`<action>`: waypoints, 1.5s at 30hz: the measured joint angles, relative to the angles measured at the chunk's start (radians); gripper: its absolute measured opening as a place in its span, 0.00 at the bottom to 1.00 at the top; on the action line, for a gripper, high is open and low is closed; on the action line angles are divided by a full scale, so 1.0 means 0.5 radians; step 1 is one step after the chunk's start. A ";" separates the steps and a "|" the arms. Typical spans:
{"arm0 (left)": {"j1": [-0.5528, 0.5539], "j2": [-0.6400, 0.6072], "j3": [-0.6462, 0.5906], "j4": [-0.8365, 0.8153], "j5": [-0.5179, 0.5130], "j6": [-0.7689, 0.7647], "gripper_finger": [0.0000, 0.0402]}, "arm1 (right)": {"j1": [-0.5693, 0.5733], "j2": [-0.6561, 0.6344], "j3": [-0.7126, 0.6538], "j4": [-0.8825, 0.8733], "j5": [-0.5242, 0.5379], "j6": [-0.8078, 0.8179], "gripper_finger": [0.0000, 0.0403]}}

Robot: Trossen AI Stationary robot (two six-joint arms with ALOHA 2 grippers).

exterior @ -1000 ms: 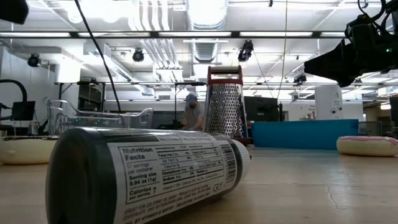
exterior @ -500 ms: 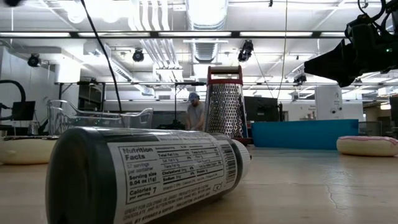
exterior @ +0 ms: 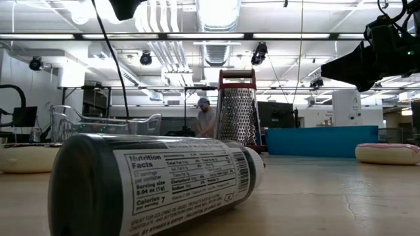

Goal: Pick & Place Food Item
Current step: Put the black food coloring bottle into the black bin

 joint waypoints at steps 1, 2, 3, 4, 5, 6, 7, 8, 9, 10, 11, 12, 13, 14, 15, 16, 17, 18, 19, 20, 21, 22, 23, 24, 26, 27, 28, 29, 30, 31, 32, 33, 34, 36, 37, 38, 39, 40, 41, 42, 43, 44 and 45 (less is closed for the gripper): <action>0.006 0.000 0.000 0.012 -0.017 -0.052 0.60 | 0.001 0.000 0.000 0.000 0.000 0.000 0.41; 0.015 0.000 0.000 0.011 -0.031 -0.094 0.60 | 0.001 0.000 0.000 0.000 0.000 0.000 0.41; 0.025 0.000 0.000 0.010 -0.035 -0.101 0.60 | 0.000 0.000 0.000 0.000 0.000 0.000 0.41; 0.032 0.000 0.000 0.010 -0.040 -0.087 0.60 | 0.000 0.000 0.000 0.000 0.000 0.000 0.41; 0.039 0.000 0.000 0.011 -0.041 -0.067 0.60 | 0.001 0.000 0.000 0.000 0.000 0.000 0.41; 0.046 0.000 -0.005 0.016 -0.041 -0.059 0.60 | 0.000 0.000 0.000 0.000 0.000 0.000 0.41; 0.050 0.001 -0.017 0.030 -0.041 -0.056 0.60 | 0.000 0.000 0.000 0.000 0.000 0.000 0.41; 0.057 0.003 -0.029 0.049 -0.040 -0.053 0.60 | 0.001 0.000 0.000 0.000 0.000 0.000 0.41; 0.058 0.009 -0.033 0.055 -0.040 -0.054 0.60 | 0.001 0.000 0.000 0.000 0.000 0.000 0.41; 0.062 0.015 -0.035 0.067 -0.032 -0.053 0.60 | 0.000 0.001 0.000 0.000 0.000 0.000 0.41; 0.070 0.031 -0.036 0.097 -0.003 -0.054 0.60 | 0.000 0.001 0.000 0.000 0.000 0.000 0.41; 0.075 0.038 -0.036 0.136 0.028 -0.054 0.60 | 0.000 0.000 0.000 0.001 0.000 0.000 0.41; 0.078 0.048 -0.036 0.168 0.047 -0.055 0.59 | 0.001 0.000 0.000 0.001 0.000 -0.001 0.41; 0.079 0.061 -0.036 0.197 0.064 -0.056 0.59 | 0.000 0.000 0.000 -0.001 -0.001 0.000 0.41; 0.080 0.073 -0.036 0.237 0.067 -0.062 0.59 | 0.000 0.000 0.000 -0.002 0.000 0.000 0.41; 0.079 0.086 -0.036 0.284 0.068 -0.070 0.59 | 0.001 -0.001 0.000 -0.002 -0.001 0.000 0.41; 0.079 0.105 -0.036 0.331 0.073 -0.078 0.59 | 0.001 0.002 0.000 -0.002 -0.001 0.000 0.41; 0.079 0.121 -0.036 0.373 0.076 -0.100 0.59 | 0.000 0.004 0.000 -0.002 0.000 0.000 0.41; 0.079 0.135 -0.036 0.410 0.080 -0.129 0.59 | 0.000 0.004 0.000 -0.002 -0.001 0.000 0.41; 0.079 0.151 -0.036 0.434 0.080 -0.163 0.59 | 0.001 0.004 0.000 -0.002 -0.001 0.000 0.41; 0.081 0.167 -0.036 0.443 0.080 -0.200 0.59 | 0.000 0.003 0.000 -0.002 -0.001 0.000 0.41; 0.082 0.177 -0.036 0.445 0.076 -0.237 0.59 | 0.000 0.003 0.000 -0.003 -0.001 0.000 0.41; 0.084 0.188 -0.036 0.439 0.060 -0.263 0.59 | 0.001 0.003 0.000 -0.003 -0.001 0.000 0.41; 0.087 0.197 -0.036 0.430 0.050 -0.289 0.59 | 0.000 0.003 0.000 -0.003 -0.001 0.000 0.41; 0.091 0.208 -0.036 0.415 0.038 -0.338 0.59 | 0.001 0.003 0.000 -0.004 -0.001 0.000 0.41; 0.095 0.215 -0.036 0.417 0.036 -0.361 0.59 | 0.000 0.003 0.000 -0.004 -0.001 0.000 0.41; 0.100 0.221 -0.036 0.419 0.036 -0.386 0.59 | 0.001 0.003 0.000 -0.004 -0.001 0.000 0.41; 0.105 0.225 -0.036 0.411 0.035 -0.412 0.59 | 0.001 0.001 0.000 -0.004 -0.001 0.000 0.41; 0.112 0.234 -0.036 0.395 0.035 -0.426 0.59 | 0.001 0.001 0.000 -0.006 -0.001 0.000 0.41; 0.120 0.244 -0.036 0.376 0.035 -0.432 0.59 | 0.000 0.001 0.000 -0.006 -0.001 0.000 0.41; 0.127 0.254 -0.036 0.360 0.034 -0.438 0.59 | 0.000 0.000 0.000 -0.005 -0.001 0.000 0.41; 0.134 0.263 -0.036 0.350 0.033 -0.445 0.59 | 0.001 0.000 0.000 -0.006 -0.001 0.000 0.41; 0.139 0.273 -0.036 0.346 0.031 -0.455 0.59 | 0.000 0.000 0.000 -0.006 -0.001 0.000 0.41; 0.148 0.294 -0.036 0.368 0.029 -0.476 0.59 | 0.000 0.000 0.000 -0.006 -0.001 0.000 0.41; 0.151 0.306 -0.036 0.390 0.029 -0.490 0.59 | 0.000 0.000 0.000 -0.006 -0.001 0.000 0.41; 0.152 0.321 -0.036 0.404 0.030 -0.503 0.59 | 0.000 0.000 0.000 -0.006 -0.001 0.000 0.41; 0.155 0.337 -0.036 0.413 0.030 -0.516 0.59 | 0.001 0.000 0.000 -0.007 -0.001 0.000 0.41; 0.156 0.353 -0.036 0.419 0.028 -0.530 0.59 | 0.000 0.000 0.000 -0.006 -0.001 0.000 0.41; 0.158 0.367 -0.036 0.421 0.015 -0.541 0.59 | 0.001 0.000 0.000 -0.006 -0.001 0.000 0.41; 0.160 0.376 -0.036 0.419 -0.001 -0.550 0.59 | 0.000 0.000 0.000 -0.006 -0.001 0.000 0.41; 0.163 0.384 -0.037 0.420 -0.019 -0.562 0.58 | 0.000 0.000 0.000 -0.006 -0.001 0.000 0.41; 0.169 0.392 -0.037 0.421 -0.025 -0.570 0.58 | 0.001 0.000 0.000 -0.006 -0.001 0.000 0.41; 0.175 0.398 -0.037 0.421 -0.025 -0.581 0.57 | 0.000 0.000 0.000 -0.006 -0.001 0.000 0.41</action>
